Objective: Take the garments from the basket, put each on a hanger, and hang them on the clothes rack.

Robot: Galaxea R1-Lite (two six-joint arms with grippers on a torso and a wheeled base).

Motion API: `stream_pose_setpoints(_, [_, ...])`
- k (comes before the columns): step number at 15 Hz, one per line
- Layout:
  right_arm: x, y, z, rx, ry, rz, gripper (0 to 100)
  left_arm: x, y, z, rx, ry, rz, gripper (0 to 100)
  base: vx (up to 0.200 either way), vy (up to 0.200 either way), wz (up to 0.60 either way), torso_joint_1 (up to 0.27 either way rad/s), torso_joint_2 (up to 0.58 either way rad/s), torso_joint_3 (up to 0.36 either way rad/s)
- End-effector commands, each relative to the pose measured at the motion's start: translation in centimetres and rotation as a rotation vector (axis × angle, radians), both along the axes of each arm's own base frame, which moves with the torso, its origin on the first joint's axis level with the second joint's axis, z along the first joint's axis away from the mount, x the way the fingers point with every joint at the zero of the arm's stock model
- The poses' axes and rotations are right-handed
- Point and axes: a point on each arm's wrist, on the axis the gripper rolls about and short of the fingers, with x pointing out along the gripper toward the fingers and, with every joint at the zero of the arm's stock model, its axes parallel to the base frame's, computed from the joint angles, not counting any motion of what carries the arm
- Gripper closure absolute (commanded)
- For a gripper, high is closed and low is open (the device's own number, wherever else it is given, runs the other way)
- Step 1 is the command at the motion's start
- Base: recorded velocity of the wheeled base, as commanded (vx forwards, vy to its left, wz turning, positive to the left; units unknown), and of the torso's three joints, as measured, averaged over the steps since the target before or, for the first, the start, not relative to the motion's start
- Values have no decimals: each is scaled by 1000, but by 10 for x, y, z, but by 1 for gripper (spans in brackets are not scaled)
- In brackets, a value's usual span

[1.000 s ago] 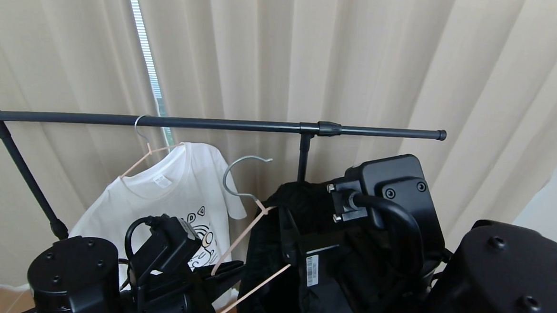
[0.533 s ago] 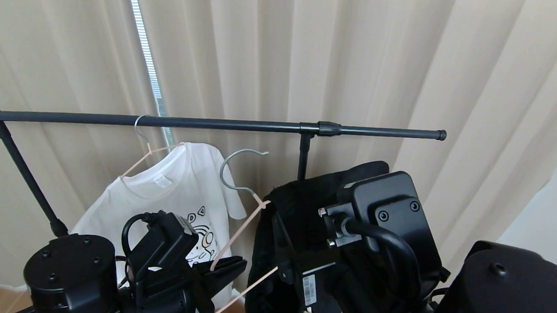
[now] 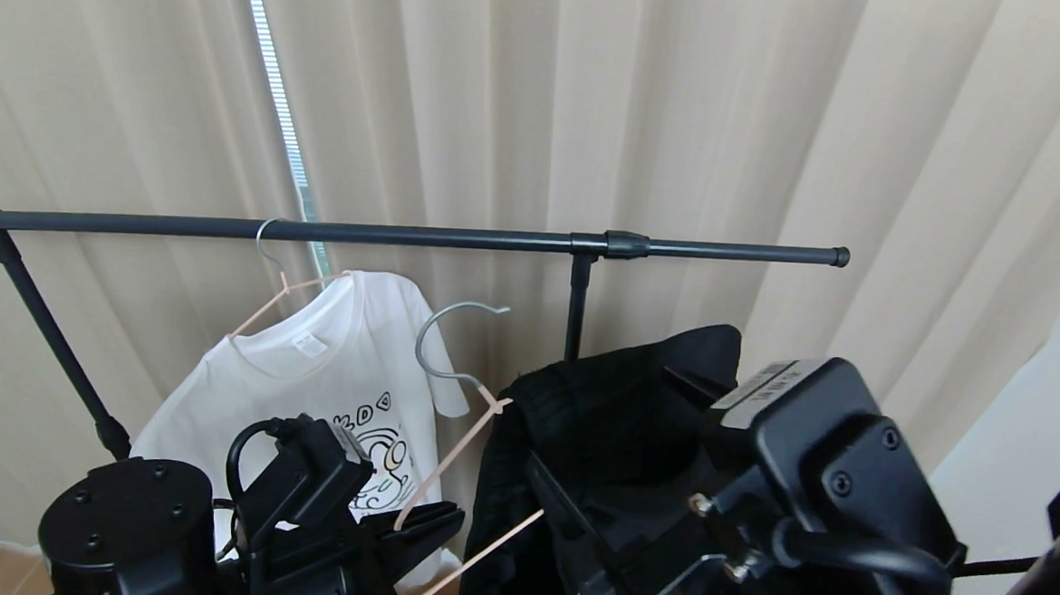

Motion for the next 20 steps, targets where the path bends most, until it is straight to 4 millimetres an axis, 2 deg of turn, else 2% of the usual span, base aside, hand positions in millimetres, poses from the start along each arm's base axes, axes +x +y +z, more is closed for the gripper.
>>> stream_pose_setpoints(1, [9, -44, 7, -39, -45, 30, 0, -2, 1, -1, 5, 4, -5, 100, 0, 0, 0, 0, 0, 0])
stream_pose_setpoints(3, [20, -73, 12, -137, -41, 151, 0, -4, 3, -2, 10, 9, -14, 100, 0, 0, 0, 0, 0, 0])
stream_pose_setpoints(5, [37, -90, 21, -215, -50, 219, 0, -6, 4, -4, 29, 2, -42, 100, 0, 0, 0, 0, 0, 0])
stream_pose_setpoints(6, [51, -101, 35, -277, -19, 281, 0, -10, 6, -7, 59, -12, -68, 100, 0, 0, 0, 0, 0, 0])
stream_pose_setpoints(7, [55, -103, 47, -308, 40, 333, 0, -10, 7, -8, 70, -15, -73, 100, 0, 0, 0, 0, 0, 0])
stream_pose_setpoints(8, [55, -103, 47, -308, 40, 333, 0, -10, 7, -8, 70, -15, -73, 100, 0, 0, 0, 0, 0, 0])
stream_pose_setpoints(9, [61, -101, 67, -415, 149, 435, 0, -12, 8, -10, 91, -24, -81, 100, 0, 0, 0, 0, 0, 0])
stream_pose_setpoints(11, [70, -94, 72, -491, 230, 493, 0, -14, 9, -13, 111, -23, -93, 100, 0, 0, 0, 0, 0, 0])
stream_pose_setpoints(13, [89, -78, 64, -540, 358, 586, 0, -19, 7, -15, 130, -25, -120, 100, 0, 0, 0, 0, 0, 0])
stream_pose_setpoints(15, [105, -65, 49, -612, 488, 657, 0, -21, 8, -17, 143, -30, -131, 100, 0, 0, 0, 0, 0, 0])
stream_pose_setpoints(17, [110, -57, 37, -598, 532, 742, 0, -23, 6, -17, 144, -32, -145, 100, 0, 0, 0, 0, 0, 0])
stream_pose_setpoints(20, [104, -46, 34, -602, 534, 800, 0, -23, 6, -17, 149, -31, -148, 100, 0, 0, 0, 0, 0, 0])
